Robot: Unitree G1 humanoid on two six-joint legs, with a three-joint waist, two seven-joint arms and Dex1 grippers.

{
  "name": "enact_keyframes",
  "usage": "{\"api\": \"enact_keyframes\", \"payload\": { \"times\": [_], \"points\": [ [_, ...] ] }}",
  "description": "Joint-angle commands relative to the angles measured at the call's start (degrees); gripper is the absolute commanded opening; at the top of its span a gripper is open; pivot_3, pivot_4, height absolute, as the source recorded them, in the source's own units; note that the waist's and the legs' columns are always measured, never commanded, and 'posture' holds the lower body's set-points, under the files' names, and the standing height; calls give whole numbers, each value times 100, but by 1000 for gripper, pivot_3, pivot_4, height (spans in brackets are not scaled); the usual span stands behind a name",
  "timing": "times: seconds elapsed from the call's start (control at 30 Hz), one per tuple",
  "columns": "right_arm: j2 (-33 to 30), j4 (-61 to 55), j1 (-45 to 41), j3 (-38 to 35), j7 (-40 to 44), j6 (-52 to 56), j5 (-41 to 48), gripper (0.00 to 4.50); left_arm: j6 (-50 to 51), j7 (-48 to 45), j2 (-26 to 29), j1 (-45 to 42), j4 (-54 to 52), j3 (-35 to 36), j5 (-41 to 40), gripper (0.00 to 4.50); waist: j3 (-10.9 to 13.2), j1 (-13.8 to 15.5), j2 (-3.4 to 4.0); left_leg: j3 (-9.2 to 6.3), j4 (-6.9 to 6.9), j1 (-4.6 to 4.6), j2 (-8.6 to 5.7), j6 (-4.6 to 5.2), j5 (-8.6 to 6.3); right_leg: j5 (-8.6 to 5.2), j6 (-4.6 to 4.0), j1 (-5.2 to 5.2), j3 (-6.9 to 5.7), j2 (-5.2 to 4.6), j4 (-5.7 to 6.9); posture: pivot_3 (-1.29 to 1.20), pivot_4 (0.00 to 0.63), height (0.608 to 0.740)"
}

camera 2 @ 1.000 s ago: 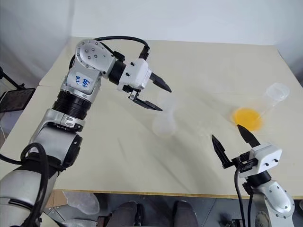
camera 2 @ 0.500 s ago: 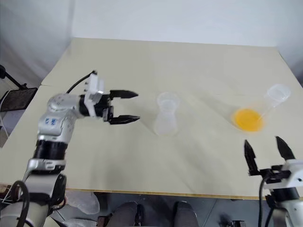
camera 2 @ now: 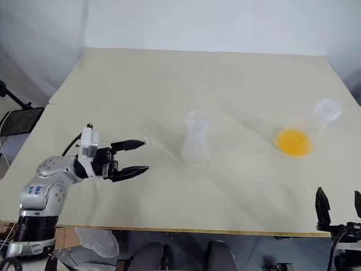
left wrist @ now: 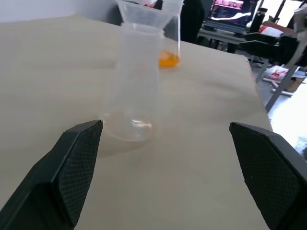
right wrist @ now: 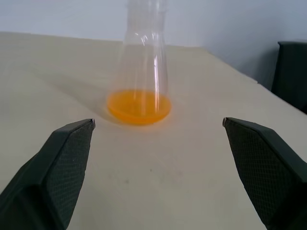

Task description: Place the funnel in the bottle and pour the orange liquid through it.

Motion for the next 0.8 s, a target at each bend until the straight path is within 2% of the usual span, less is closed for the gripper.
{"api": "enact_keyframes", "payload": {
  "times": [0.03,0.43,0.5,0.8],
  "points": [
    [-370,-155,-400,77,-112,299,171,4500,98,257,-12,175,-632,119,-311,4474,-1,-41,1,0,0,0,1,0,0,0,0,0,1,1,-1,0,150,740],
    [-1494,384,-1936,118,-258,1806,570,4500,-83,1190,-453,503,-1672,-88,-355,4474,-12,-36,19,-3,1,-3,-8,7,1,1,1,4,6,-7,-3,0,150,740],
    [-1694,647,-2400,146,-359,1976,544,4500,-96,1288,-497,528,-1757,-123,-359,4474,-12,-48,20,-1,1,-3,-11,7,1,1,1,4,5,-3,-4,0,150,740],
    [-2036,1528,-3632,371,-419,2488,387,4500,-146,1666,-630,724,-2100,-346,-332,4474,-13,-69,22,3,0,-4,-10,6,2,1,1,1,6,5,-6,0,150,740]
  ]
}}
